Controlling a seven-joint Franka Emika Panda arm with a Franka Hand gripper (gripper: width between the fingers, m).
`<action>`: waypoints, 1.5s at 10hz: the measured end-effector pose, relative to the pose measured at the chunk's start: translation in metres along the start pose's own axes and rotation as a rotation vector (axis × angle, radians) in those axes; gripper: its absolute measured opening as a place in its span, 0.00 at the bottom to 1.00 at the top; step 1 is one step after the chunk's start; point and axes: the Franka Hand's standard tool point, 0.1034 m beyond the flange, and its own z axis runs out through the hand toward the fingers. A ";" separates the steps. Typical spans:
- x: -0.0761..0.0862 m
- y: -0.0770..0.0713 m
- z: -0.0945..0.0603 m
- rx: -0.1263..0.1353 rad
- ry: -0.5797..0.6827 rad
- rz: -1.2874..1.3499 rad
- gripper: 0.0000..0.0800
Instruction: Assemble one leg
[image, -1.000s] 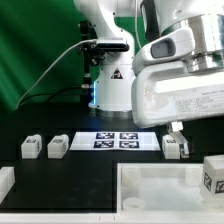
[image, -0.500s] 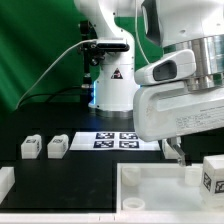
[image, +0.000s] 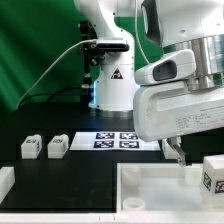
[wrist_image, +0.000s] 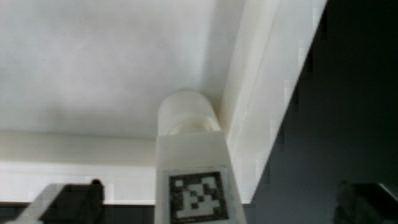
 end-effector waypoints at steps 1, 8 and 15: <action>0.000 0.000 0.000 0.000 0.000 0.000 0.81; -0.007 -0.003 -0.005 0.092 -0.513 -0.003 0.81; 0.000 -0.005 0.014 0.094 -0.592 -0.003 0.81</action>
Offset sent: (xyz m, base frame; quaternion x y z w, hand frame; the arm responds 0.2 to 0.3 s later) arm 0.0102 -0.0086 0.0183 -0.0156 -0.1373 0.0007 0.9904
